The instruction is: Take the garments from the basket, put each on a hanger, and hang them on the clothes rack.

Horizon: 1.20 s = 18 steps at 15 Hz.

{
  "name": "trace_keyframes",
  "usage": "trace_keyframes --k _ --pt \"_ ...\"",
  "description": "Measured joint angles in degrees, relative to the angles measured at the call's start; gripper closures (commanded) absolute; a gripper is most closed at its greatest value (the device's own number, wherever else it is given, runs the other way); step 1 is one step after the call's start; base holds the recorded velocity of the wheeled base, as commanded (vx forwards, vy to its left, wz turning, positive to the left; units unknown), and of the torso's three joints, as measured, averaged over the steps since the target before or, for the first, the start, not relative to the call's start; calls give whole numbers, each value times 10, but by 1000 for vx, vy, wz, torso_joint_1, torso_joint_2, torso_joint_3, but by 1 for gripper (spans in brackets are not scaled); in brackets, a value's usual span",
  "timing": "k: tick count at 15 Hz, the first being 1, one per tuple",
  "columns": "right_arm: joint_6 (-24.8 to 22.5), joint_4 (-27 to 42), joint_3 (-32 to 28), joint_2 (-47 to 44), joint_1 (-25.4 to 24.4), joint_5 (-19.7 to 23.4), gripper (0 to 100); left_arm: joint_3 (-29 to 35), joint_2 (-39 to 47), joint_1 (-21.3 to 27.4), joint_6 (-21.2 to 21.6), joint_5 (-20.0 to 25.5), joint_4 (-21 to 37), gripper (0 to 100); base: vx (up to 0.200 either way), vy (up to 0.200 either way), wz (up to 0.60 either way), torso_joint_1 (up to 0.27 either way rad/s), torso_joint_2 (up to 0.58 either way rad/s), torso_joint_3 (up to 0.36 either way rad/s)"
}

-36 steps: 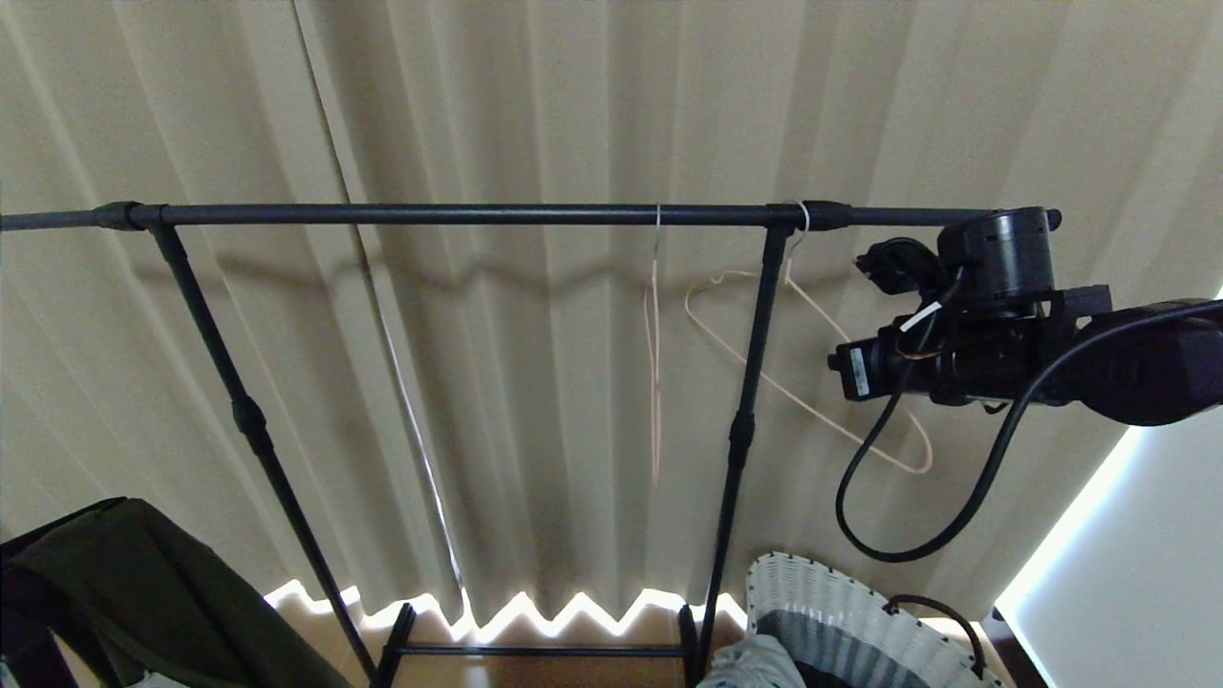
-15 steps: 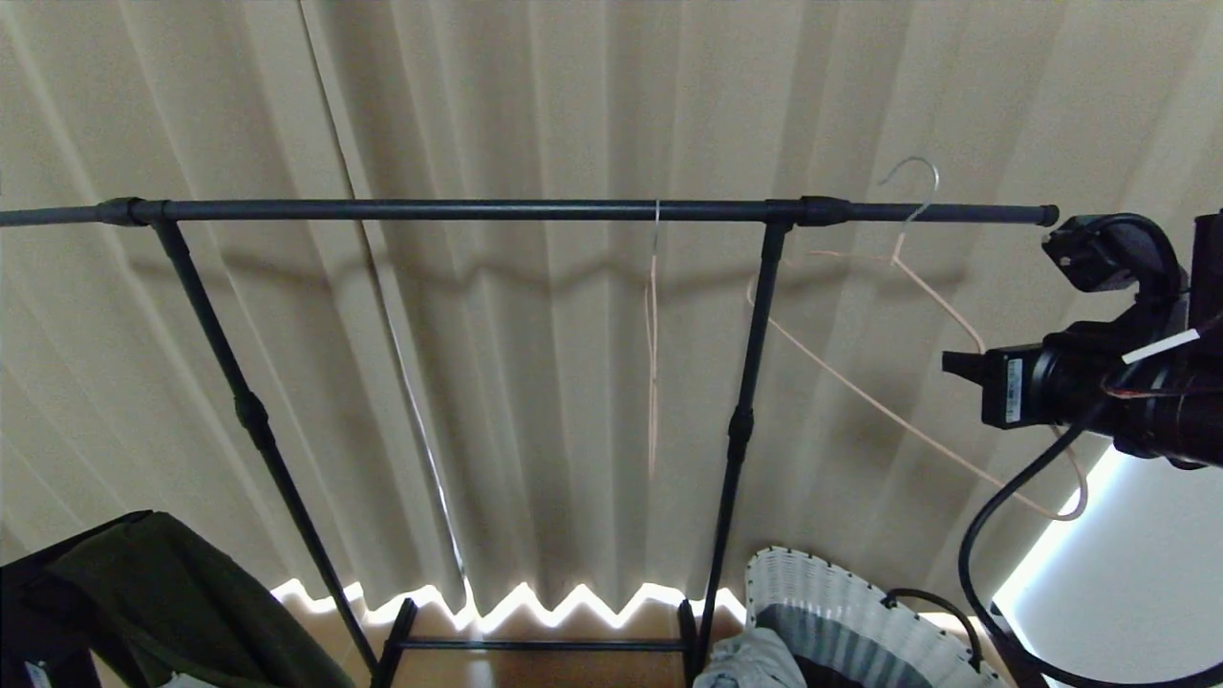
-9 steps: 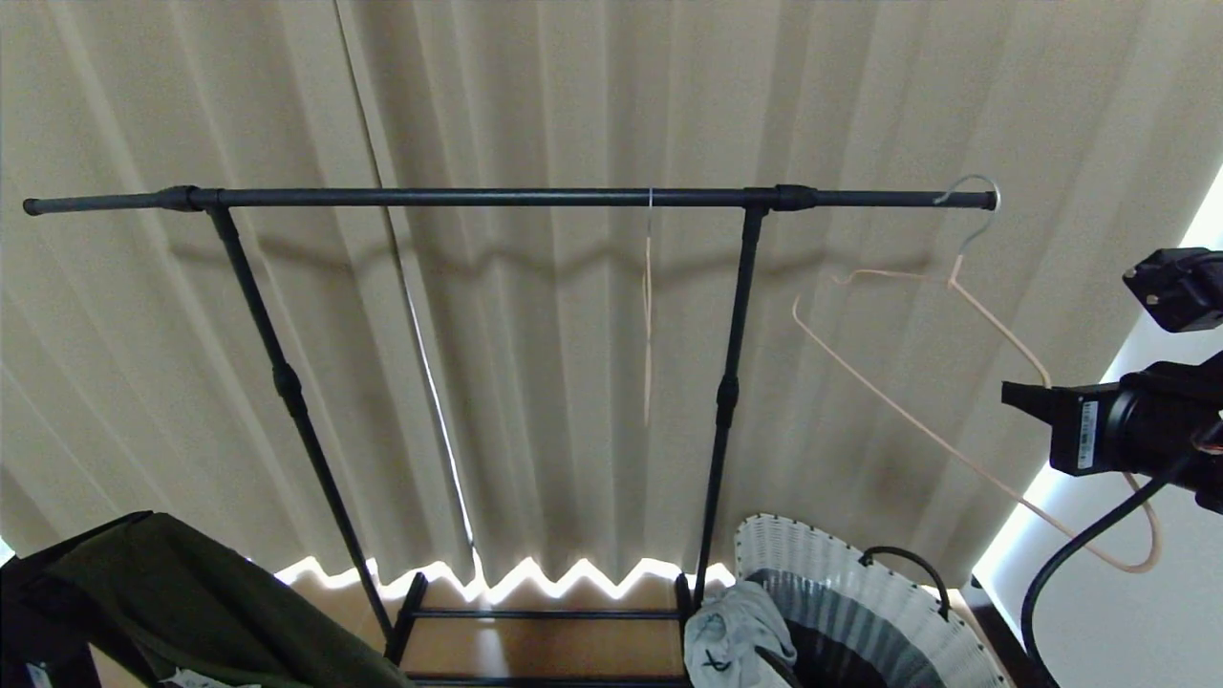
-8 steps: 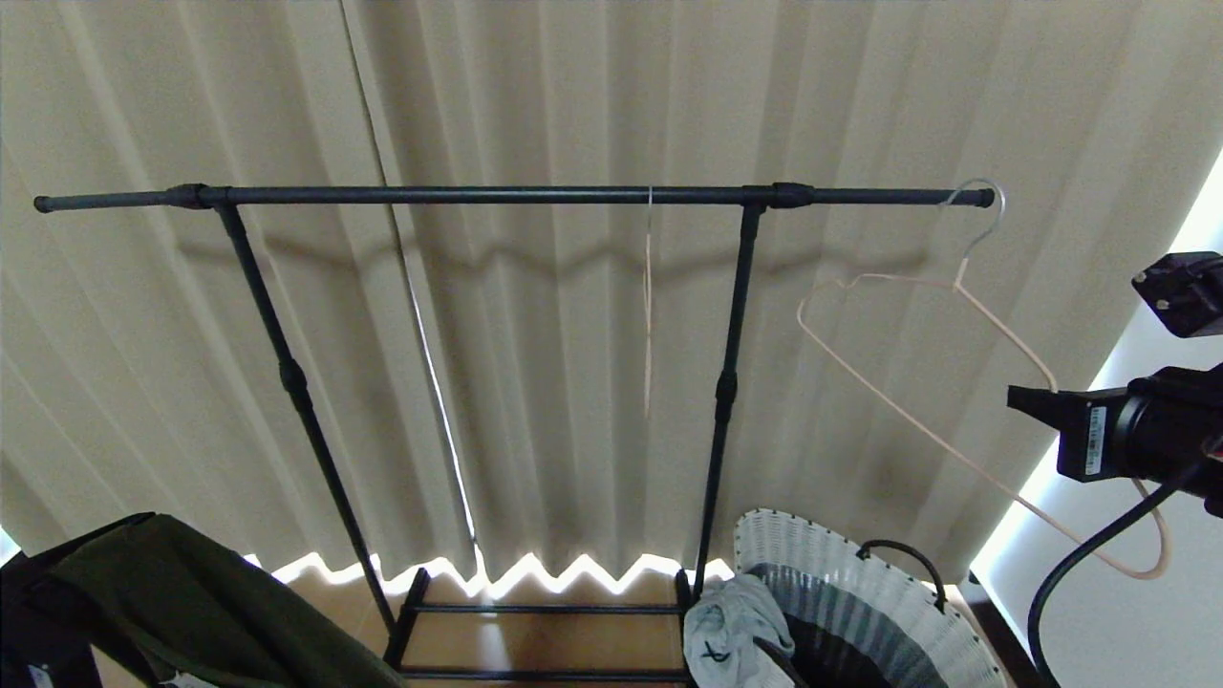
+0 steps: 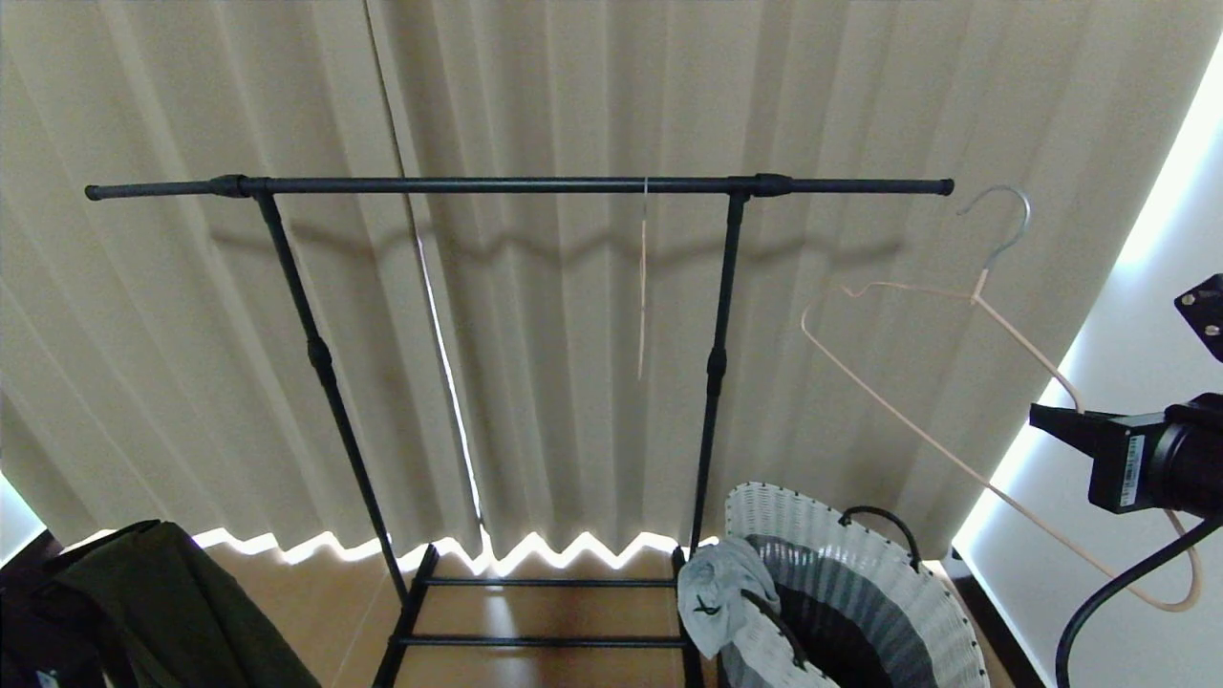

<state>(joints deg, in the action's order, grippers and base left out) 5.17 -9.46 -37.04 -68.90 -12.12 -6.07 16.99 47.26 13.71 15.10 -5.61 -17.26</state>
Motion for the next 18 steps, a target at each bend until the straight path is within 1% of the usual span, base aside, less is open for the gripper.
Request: trace_keyframes --k 2,5,8,11,13,18 --pt "0 0 7 11 -2 23 100 0 3 0 -2 0 0 100 0 0 0 0 0 0" --pt "0 0 13 30 -5 48 100 1 9 0 -2 1 0 100 0 200 0 1 -1 2" --pt "0 -7 24 45 -5 56 100 3 15 0 -2 1 0 100 0 200 0 2 4 -1" --pt "-1 -33 32 52 -5 72 100 5 18 0 -1 1 -1 100 0 200 0 -1 2 7" --pt "-1 -34 34 53 -7 83 100 6 22 0 0 1 -1 100 0 200 0 2 0 0" --pt "-1 -34 33 54 -35 86 100 9 33 0 0 1 -1 100 0 200 0 4 0 2"
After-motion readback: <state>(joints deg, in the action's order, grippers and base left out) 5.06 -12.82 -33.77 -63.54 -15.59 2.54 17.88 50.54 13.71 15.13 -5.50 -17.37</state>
